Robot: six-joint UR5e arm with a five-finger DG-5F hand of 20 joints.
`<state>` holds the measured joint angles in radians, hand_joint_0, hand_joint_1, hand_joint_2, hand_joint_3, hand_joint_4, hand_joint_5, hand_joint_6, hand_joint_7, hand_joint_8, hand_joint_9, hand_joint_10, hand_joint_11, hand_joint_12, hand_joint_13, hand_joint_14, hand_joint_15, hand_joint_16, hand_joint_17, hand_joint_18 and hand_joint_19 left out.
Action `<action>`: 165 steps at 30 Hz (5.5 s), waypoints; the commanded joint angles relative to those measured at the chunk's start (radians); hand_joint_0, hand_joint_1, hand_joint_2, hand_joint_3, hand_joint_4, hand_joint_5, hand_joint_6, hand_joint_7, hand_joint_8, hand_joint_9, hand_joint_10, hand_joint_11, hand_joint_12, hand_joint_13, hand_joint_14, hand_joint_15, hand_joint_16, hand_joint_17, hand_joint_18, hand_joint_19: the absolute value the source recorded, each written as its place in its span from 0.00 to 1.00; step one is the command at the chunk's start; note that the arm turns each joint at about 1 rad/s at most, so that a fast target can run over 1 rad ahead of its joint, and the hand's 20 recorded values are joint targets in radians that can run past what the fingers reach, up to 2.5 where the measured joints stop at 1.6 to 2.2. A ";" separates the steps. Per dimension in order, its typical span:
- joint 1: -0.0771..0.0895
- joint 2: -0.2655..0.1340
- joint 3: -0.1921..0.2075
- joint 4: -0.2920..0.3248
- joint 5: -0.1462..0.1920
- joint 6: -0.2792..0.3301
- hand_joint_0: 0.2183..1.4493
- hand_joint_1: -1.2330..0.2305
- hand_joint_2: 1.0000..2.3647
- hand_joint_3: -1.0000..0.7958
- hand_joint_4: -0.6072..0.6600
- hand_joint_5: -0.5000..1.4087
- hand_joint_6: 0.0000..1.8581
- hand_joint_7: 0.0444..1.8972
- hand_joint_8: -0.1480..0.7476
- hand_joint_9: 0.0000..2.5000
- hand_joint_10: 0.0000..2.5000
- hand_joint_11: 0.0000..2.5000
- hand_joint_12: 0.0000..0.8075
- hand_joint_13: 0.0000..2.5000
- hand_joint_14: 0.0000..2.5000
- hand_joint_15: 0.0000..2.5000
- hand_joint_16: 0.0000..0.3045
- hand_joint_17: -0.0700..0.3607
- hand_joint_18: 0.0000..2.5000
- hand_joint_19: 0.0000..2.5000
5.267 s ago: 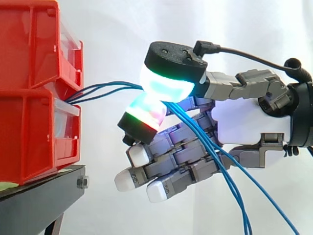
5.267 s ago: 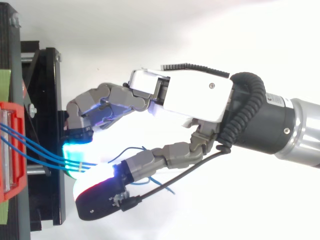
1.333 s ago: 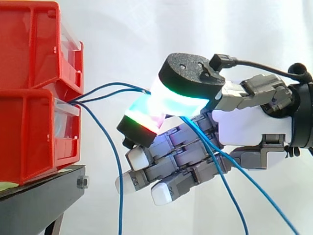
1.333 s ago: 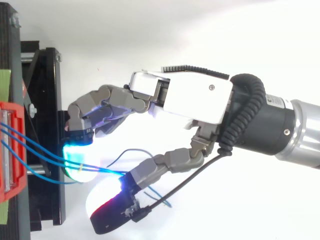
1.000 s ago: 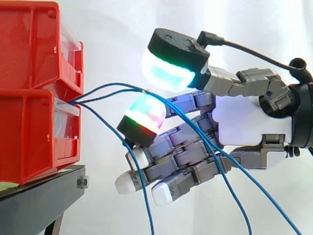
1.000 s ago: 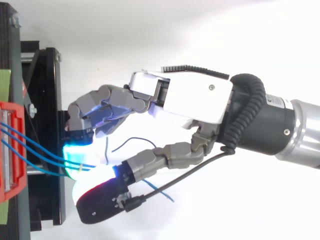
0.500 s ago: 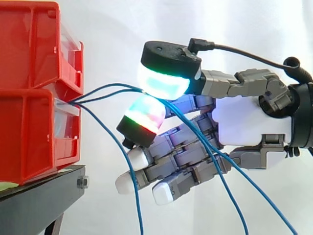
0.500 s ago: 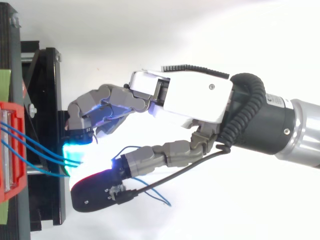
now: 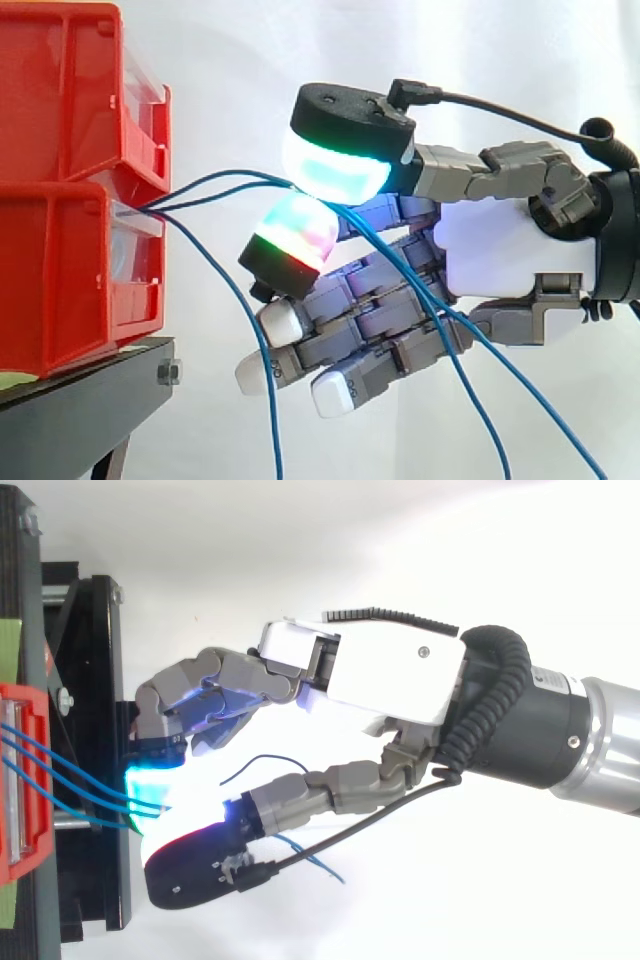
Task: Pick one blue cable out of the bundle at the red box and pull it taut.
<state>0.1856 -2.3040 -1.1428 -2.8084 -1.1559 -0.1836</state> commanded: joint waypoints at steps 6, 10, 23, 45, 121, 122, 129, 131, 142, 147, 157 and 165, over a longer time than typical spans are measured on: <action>0.000 0.000 0.000 0.000 -0.004 0.013 0.38 0.29 0.01 0.34 0.73 0.14 0.45 0.61 0.59 0.25 0.01 0.36 0.55 0.22 0.00 0.08 0.20 0.47 0.30 0.16; 0.000 0.000 0.000 -0.002 -0.004 0.013 0.38 0.30 0.01 0.40 0.71 0.14 0.46 0.61 0.59 0.25 0.01 0.36 0.55 0.22 0.00 0.08 0.20 0.47 0.30 0.16; 0.000 0.000 0.000 0.000 -0.004 0.013 0.22 0.34 0.00 0.28 0.74 0.13 0.45 0.58 0.62 0.25 0.01 0.35 0.59 0.23 0.00 0.09 0.22 0.51 0.31 0.16; -0.002 0.000 0.000 -0.019 -0.005 0.013 0.34 0.29 0.02 0.49 0.69 0.14 0.44 0.62 0.59 0.25 0.01 0.35 0.56 0.22 0.00 0.09 0.20 0.47 0.30 0.18; 0.000 0.000 0.000 -0.036 -0.013 0.036 0.35 0.38 0.00 0.32 0.64 0.16 0.46 0.65 0.59 0.28 0.01 0.34 0.54 0.23 0.00 0.09 0.19 0.47 0.31 0.17; -0.002 0.000 0.000 -0.036 -0.013 0.036 0.35 0.38 0.01 0.32 0.64 0.16 0.46 0.66 0.59 0.28 0.01 0.33 0.54 0.23 0.00 0.09 0.19 0.47 0.31 0.17; 0.000 0.000 0.000 -0.037 -0.013 0.036 0.36 0.34 0.01 0.35 0.62 0.15 0.47 0.63 0.59 0.27 0.01 0.34 0.54 0.23 0.00 0.09 0.19 0.46 0.31 0.17; 0.000 0.000 0.000 -0.037 -0.013 0.036 0.38 0.33 0.01 0.33 0.60 0.15 0.47 0.61 0.58 0.27 0.01 0.34 0.54 0.23 0.00 0.08 0.19 0.46 0.31 0.17; 0.000 0.000 0.000 -0.040 -0.011 0.036 0.41 0.28 0.00 0.28 0.60 0.14 0.47 0.61 0.57 0.26 0.01 0.34 0.53 0.24 0.00 0.08 0.19 0.46 0.31 0.16; 0.000 0.000 0.000 -0.045 -0.011 0.036 0.39 0.28 0.00 0.28 0.61 0.14 0.46 0.61 0.56 0.26 0.01 0.34 0.53 0.24 0.00 0.09 0.18 0.46 0.31 0.16; -0.002 0.000 0.000 -0.043 -0.013 0.036 0.21 0.46 0.00 0.28 0.67 0.15 0.45 0.59 0.62 0.27 0.01 0.33 0.59 0.24 0.00 0.09 0.22 0.51 0.31 0.18; 0.000 0.000 0.000 -0.042 -0.013 0.036 0.31 0.43 0.01 0.34 0.65 0.15 0.44 0.63 0.60 0.27 0.01 0.33 0.55 0.23 0.00 0.10 0.20 0.48 0.30 0.19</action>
<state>0.1850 -2.3040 -1.1428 -2.8504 -1.1689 -0.1472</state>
